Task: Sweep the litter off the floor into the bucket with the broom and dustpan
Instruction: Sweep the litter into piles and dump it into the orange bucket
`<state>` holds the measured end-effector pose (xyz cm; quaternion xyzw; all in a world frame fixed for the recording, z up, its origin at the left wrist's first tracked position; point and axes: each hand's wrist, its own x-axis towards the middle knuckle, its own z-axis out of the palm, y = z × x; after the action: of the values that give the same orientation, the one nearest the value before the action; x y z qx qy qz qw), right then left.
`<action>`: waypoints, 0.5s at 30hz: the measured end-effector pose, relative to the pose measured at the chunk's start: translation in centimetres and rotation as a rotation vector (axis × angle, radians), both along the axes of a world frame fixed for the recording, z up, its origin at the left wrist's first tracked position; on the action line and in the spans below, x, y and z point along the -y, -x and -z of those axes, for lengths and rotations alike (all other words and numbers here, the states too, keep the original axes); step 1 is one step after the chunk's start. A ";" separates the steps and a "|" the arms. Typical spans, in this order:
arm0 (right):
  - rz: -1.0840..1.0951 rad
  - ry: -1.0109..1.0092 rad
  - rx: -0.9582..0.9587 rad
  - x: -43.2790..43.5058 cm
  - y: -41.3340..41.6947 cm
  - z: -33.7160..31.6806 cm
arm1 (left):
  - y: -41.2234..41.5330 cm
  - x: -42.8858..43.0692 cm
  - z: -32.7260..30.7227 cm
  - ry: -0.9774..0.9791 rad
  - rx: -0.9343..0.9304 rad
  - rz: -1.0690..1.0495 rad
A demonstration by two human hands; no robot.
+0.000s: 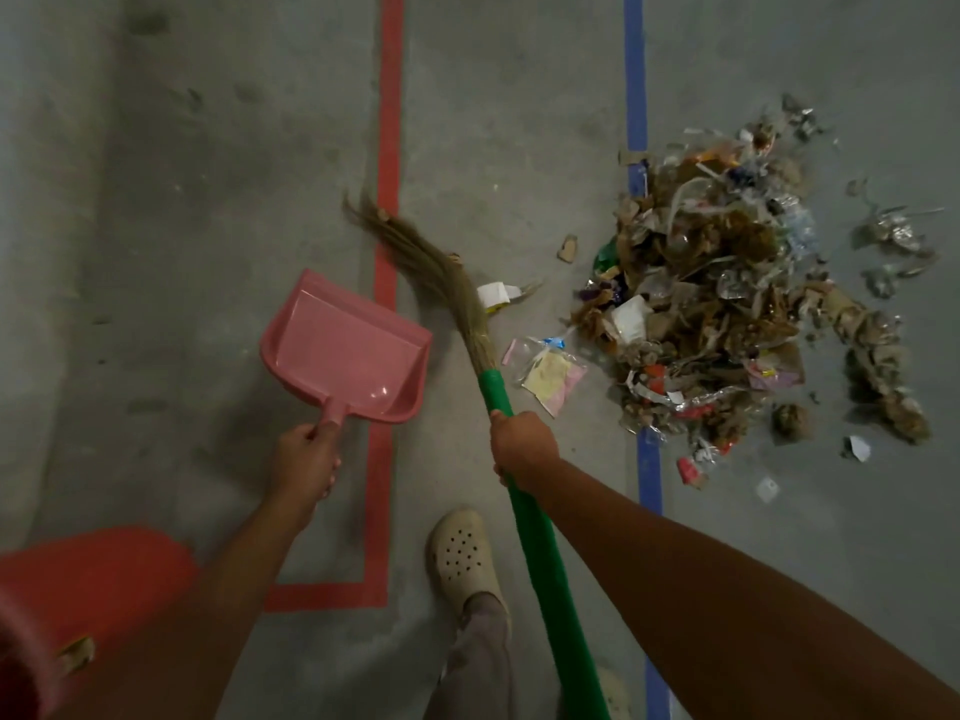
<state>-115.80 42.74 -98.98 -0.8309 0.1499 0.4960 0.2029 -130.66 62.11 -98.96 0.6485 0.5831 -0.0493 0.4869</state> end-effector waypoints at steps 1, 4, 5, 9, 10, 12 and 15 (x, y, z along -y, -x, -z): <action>0.014 0.025 0.000 0.5 -0.1 0.4 | -0.6 -0.3 0.5 0.003 -0.008 0.017; 0.085 0.065 0.017 3.3 0.0 1.0 | -2.6 -0.4 1.2 0.034 -0.012 0.082; 0.130 0.075 0.024 4.7 0.0 1.2 | -3.3 -0.2 1.4 0.046 -0.017 0.113; 0.265 0.156 0.045 11.2 0.0 1.3 | -5.8 1.5 1.4 0.063 -0.033 0.226; 0.270 0.183 0.052 13.0 -0.1 1.3 | -6.5 2.2 1.3 0.067 -0.037 0.252; 0.226 0.224 0.097 16.6 -0.5 1.2 | -7.8 3.8 1.3 0.056 -0.061 0.307; 0.139 0.246 0.167 22.0 -1.3 0.1 | -9.0 6.3 1.4 0.042 -0.080 0.387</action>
<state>-114.50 20.71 -99.06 -0.8755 0.2493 0.3876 0.1455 -121.69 55.76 -100.35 0.7358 0.4651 -0.1799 0.4582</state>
